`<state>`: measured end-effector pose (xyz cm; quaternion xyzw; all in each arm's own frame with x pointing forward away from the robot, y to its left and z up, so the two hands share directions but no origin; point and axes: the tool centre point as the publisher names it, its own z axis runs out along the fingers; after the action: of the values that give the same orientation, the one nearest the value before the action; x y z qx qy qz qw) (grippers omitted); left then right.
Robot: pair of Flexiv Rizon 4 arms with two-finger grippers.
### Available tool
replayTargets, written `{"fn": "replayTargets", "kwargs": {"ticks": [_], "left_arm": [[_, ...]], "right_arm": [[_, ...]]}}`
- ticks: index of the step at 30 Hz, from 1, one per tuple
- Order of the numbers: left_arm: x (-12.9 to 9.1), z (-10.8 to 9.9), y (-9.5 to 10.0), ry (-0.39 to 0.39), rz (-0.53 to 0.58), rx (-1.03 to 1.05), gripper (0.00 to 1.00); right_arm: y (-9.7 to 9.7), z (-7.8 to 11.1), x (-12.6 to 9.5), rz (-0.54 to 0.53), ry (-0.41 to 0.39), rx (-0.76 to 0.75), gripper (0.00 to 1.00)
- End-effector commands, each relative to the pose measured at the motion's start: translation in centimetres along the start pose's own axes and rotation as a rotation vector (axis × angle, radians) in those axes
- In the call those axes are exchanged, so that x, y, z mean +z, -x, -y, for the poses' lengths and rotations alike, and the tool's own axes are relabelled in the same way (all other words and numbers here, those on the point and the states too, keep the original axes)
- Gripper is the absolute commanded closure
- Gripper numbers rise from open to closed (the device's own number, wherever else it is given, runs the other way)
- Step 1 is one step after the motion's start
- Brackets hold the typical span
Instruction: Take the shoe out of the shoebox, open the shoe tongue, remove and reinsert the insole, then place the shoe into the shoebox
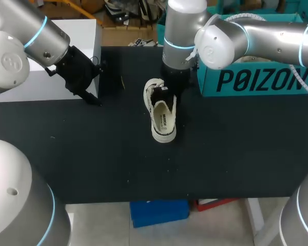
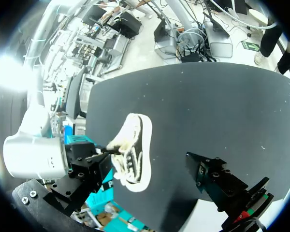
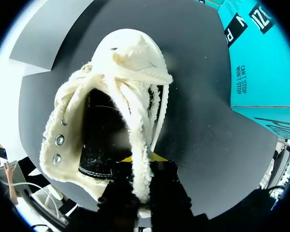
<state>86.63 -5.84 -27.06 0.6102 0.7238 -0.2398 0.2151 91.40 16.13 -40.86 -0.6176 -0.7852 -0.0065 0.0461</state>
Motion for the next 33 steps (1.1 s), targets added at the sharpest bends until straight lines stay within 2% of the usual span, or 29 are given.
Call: {"fn": "replayTargets", "kwargs": {"ticks": [1, 20, 22, 24, 25, 33], "left_arm": [[0.1, 0.1, -0.1, 0.005, 0.003, 0.002, 0.0], [0.1, 0.1, -0.1, 0.005, 0.003, 0.002, 0.0], [0.1, 0.1, -0.1, 0.005, 0.003, 0.002, 0.0], [0.1, 0.1, -0.1, 0.005, 0.003, 0.002, 0.0], [0.1, 0.1, -0.1, 0.005, 0.003, 0.002, 0.0], [0.1, 0.1, -0.1, 0.005, 0.003, 0.002, 0.0]], "right_arm": [[0.0, -0.3, 0.3, 0.0, -0.002, -0.001, 1.0], [0.0, 0.0, 0.1, -0.005, -0.004, -0.016, 1.0], [0.4, 0.1, -1.6, 0.008, -0.01, -0.046, 1.0], [0.5, 0.1, -1.7, 0.009, -0.01, -0.048, 1.0], [0.4, 0.1, -3.5, -0.009, -0.002, -0.1, 1.0], [0.4, 0.4, -10.4, 0.016, 0.001, -0.404, 1.0]]}}
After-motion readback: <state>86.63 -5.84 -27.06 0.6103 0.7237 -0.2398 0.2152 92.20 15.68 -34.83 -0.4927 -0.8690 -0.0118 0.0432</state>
